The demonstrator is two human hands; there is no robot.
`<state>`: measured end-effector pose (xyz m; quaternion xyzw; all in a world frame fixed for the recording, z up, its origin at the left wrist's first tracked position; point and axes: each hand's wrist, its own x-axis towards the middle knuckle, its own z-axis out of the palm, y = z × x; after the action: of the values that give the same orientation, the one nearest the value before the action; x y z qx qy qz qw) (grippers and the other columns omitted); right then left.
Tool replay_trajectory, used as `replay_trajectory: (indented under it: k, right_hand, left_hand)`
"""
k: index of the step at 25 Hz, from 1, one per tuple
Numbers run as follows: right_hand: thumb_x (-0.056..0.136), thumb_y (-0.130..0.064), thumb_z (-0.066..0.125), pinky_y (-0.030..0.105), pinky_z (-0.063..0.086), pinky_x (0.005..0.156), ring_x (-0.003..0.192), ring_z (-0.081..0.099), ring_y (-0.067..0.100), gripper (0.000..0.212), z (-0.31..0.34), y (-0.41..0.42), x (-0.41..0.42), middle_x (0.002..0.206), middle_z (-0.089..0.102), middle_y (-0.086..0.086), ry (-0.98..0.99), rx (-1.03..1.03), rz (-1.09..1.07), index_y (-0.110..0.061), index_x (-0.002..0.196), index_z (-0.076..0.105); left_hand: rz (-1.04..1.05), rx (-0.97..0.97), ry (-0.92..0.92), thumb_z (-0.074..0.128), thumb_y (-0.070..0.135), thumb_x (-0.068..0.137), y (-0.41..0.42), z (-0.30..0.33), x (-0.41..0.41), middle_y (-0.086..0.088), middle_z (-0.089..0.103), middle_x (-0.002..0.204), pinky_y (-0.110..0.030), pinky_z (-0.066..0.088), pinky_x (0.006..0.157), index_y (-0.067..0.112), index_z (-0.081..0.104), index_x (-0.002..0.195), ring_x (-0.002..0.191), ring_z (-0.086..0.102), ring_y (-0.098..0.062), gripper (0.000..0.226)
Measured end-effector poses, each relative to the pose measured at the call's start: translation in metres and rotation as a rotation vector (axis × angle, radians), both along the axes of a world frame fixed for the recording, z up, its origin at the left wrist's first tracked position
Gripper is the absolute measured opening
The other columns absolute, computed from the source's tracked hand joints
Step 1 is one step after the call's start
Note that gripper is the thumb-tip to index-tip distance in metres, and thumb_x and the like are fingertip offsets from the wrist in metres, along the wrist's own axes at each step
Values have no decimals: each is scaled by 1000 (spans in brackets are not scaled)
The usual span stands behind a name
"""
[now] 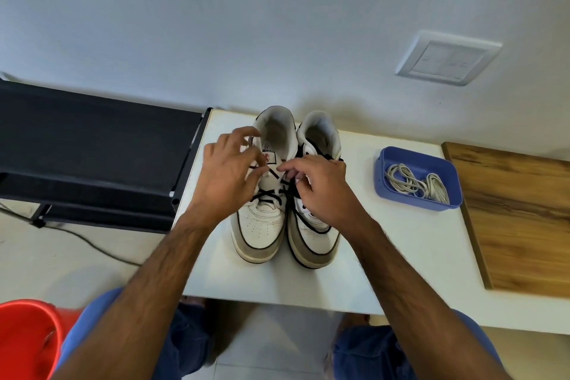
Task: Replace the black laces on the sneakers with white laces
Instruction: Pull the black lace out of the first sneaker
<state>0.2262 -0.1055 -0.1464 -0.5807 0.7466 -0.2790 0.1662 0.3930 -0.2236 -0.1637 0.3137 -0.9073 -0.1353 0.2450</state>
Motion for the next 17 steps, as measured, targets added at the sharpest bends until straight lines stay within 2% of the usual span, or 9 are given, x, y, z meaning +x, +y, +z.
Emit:
replay_trajectory:
  k: [2,4,6,8,9,11,14,17]
  right_hand:
    - [87,3,52,34,25,93,97,55,3,48,-1,1,0,94,68,-12,-26,-10,-1,-31,113,73]
    - [87,3,53,33,24,93,97,56,2,48,-2,0,0,94,68,-12,-34,-15,-14,-32,112,73]
    - [87,4,53,32,24,93,97,56,1,49,-3,0,0,94,67,-13,-30,-20,-24,-33,112,73]
    - [86,4,53,32,24,92,96,55,1,50,-4,0,0,94,67,-14,-31,-27,-24,-34,112,73]
    - [86,4,53,32,24,92,96,55,1,50,-5,0,0,93,66,-14,-35,-29,-25,-34,112,73]
    - [87,4,54,33,25,92,95,55,1,50,-4,1,0,94,66,-14,-35,-28,-22,-34,113,72]
    - [86,4,56,36,27,95,94,55,2,50,-3,1,-1,94,66,-14,-26,-37,-17,-34,115,72]
    - [87,3,56,37,27,96,94,56,3,49,-3,2,-2,95,66,-13,-34,-31,-16,-33,116,72]
  left_hand:
    - [213,23,109,73,22,89,-15,4,13,0,52,135,-46,38,94,21,69,94,117,52,-22,6]
    - [419,210,208,70,27,92,-41,-8,34,1,51,129,-50,41,102,24,67,94,115,52,-17,5]
    - [462,367,261,67,37,91,-56,-19,49,3,53,125,-54,46,103,29,66,94,110,51,-6,9]
    - [364,367,304,66,36,92,-49,-16,43,4,50,130,-51,44,106,31,66,103,116,46,1,12]
    - [273,311,295,68,32,93,-40,-12,36,5,46,136,-48,39,110,31,65,109,124,43,-3,16]
    - [59,166,156,70,33,92,-20,0,19,6,39,149,-46,27,108,32,66,113,137,33,-16,22]
    - [-154,34,-65,67,45,89,-1,-4,5,5,33,159,-54,24,109,33,70,104,144,28,-22,19]
    - [-177,24,-50,73,39,87,0,-11,1,3,42,154,-54,27,107,29,73,92,141,35,-25,10]
